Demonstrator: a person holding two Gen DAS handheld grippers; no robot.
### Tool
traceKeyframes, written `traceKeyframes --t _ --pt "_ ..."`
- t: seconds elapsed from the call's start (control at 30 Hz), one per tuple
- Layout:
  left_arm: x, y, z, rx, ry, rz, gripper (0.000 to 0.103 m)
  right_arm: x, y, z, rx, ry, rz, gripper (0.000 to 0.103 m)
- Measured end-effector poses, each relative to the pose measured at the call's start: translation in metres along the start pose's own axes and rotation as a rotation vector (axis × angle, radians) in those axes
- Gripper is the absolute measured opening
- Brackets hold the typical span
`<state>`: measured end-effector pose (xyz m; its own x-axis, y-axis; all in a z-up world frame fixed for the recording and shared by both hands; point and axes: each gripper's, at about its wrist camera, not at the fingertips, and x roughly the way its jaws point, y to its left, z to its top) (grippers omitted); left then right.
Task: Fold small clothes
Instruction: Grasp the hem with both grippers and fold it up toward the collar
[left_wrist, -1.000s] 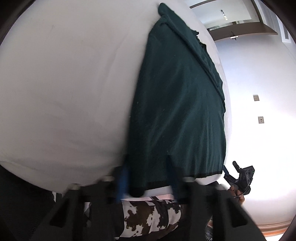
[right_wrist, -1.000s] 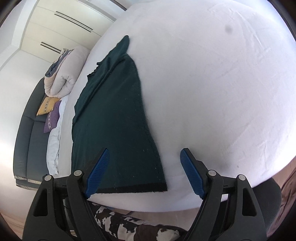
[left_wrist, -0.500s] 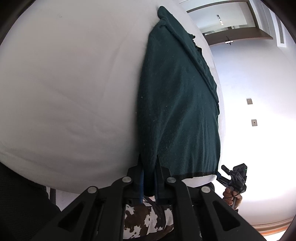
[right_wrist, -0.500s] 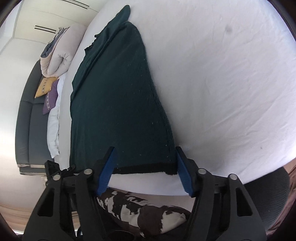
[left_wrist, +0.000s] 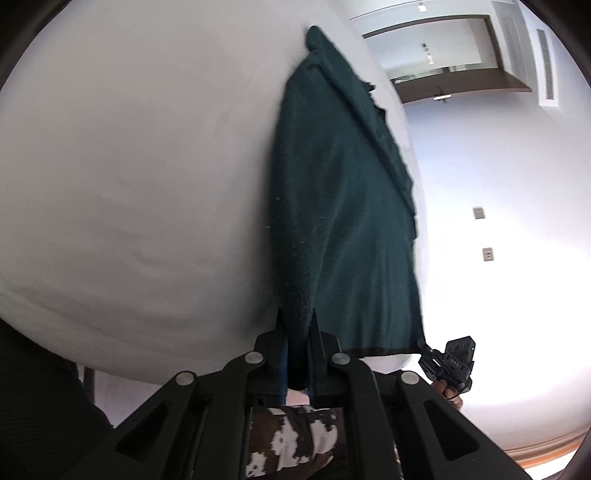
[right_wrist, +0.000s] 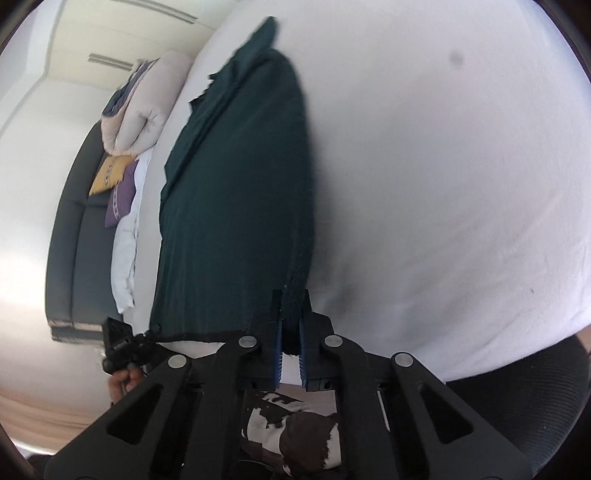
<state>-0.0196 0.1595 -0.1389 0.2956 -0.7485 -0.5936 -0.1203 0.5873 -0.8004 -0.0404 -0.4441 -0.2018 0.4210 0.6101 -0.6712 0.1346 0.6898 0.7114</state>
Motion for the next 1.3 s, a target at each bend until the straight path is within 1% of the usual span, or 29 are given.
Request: traceKeyframes --t 0.1,0.2,0.27,0.3,0.33,0.4,0.47,0.53,0.63,0.67,0.7,0.77,0.8,0.97,1.1,1.17,1.3 --pt "-0.01 -0.004 0.006 -0.014 -0.031 -0.06 0.007 -0.004 0.018 0.009 -0.028 -0.022 0.02 0.006" --pt "-0.022 -0.014 0.017 -0.026 -0.08 -0.131 0.007 -0.007 0.04 0.027 -0.05 -0.056 0.066 0.006" --pt "-0.029 -0.023 0.029 -0.034 -0.112 -0.178 0.007 -0.008 0.055 0.041 -0.061 -0.077 0.098 0.005" --pt "-0.032 -0.027 0.036 -0.038 -0.127 -0.201 0.007 -0.008 0.061 0.049 -0.049 -0.107 0.104 0.005" --pt "-0.033 -0.03 0.041 -0.041 -0.138 -0.213 0.007 -0.008 0.068 0.059 -0.046 -0.124 0.116 0.006" --pt "-0.036 -0.039 0.059 -0.05 -0.171 -0.246 0.007 -0.007 0.08 0.083 -0.041 -0.156 0.135 0.005" --pt "-0.038 -0.048 0.077 -0.055 -0.195 -0.262 0.007 -0.005 0.089 0.107 -0.031 -0.189 0.132 0.006" --pt "-0.039 -0.059 0.098 -0.052 -0.219 -0.278 0.007 -0.002 0.096 0.131 -0.009 -0.219 0.147 0.005" --pt "-0.036 -0.078 0.135 -0.031 -0.252 -0.269 0.007 0.004 0.104 0.17 0.015 -0.264 0.143 0.005" --pt "-0.034 -0.081 0.142 -0.028 -0.257 -0.267 0.007 0.005 0.106 0.182 0.021 -0.277 0.144 0.006" --pt "-0.03 -0.086 0.155 -0.025 -0.264 -0.258 0.007 0.009 0.108 0.198 0.03 -0.294 0.14 0.006" --pt "-0.019 -0.093 0.179 -0.027 -0.274 -0.244 0.007 0.017 0.109 0.22 0.04 -0.312 0.133 0.005" --pt "-0.015 -0.095 0.187 -0.033 -0.275 -0.243 0.007 0.022 0.11 0.236 0.047 -0.322 0.123 0.005" --pt "0.015 -0.095 0.237 -0.059 -0.283 -0.206 0.007 0.05 0.111 0.296 0.053 -0.335 0.079 0.005" --pt "0.035 -0.092 0.271 -0.07 -0.295 -0.166 0.007 0.074 0.111 0.334 0.047 -0.343 0.033 0.005" --pt "0.043 -0.091 0.284 -0.069 -0.296 -0.145 0.007 0.083 0.111 0.353 0.053 -0.351 0.031 0.005" --pt "0.063 -0.084 0.31 -0.076 -0.287 -0.111 0.007 0.109 0.105 0.382 0.079 -0.341 -0.005 0.006"
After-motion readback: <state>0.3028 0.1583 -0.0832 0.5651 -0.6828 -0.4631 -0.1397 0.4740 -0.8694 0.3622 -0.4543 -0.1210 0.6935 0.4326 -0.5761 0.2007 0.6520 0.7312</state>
